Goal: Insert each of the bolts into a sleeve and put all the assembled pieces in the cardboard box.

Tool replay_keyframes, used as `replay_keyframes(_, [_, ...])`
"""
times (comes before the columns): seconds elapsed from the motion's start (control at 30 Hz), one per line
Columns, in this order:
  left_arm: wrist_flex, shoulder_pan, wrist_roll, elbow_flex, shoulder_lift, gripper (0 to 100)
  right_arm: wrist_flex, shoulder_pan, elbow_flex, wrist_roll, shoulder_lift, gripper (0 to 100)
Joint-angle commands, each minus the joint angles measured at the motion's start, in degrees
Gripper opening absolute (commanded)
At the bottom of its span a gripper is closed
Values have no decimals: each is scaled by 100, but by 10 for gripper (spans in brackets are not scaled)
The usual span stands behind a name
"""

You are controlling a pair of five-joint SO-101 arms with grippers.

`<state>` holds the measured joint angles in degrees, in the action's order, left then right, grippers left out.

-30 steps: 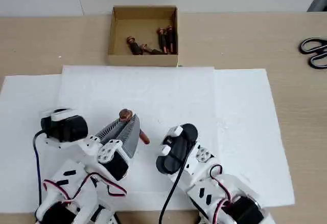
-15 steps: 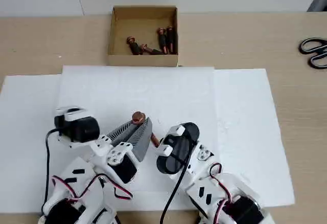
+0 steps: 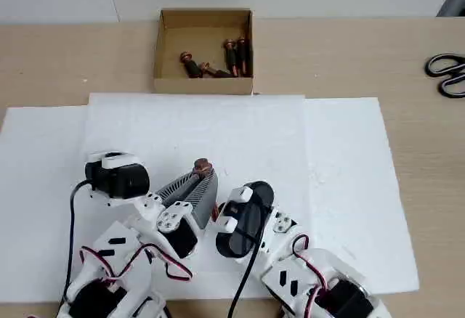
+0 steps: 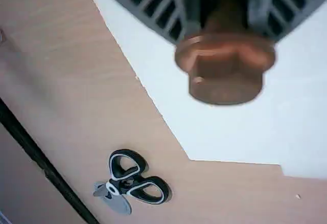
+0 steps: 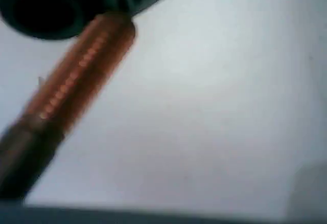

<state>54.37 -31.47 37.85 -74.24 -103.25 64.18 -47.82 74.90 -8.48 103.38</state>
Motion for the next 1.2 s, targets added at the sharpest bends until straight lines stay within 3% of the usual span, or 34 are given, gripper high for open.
replay_keyframes(0.0, [-193, -35, -26, 48, -44, 7, -110, -66, -26, -18, 48, 2])
replay_keyframes(0.4, [-158, -9, -387, 444, -44, 7, -145, -84, 149, -18, 48, 2])
replay_keyframes(1.17, [-510, -26, -378, -154, -44, 7, -154, -435, 114, -35, 48, 2])
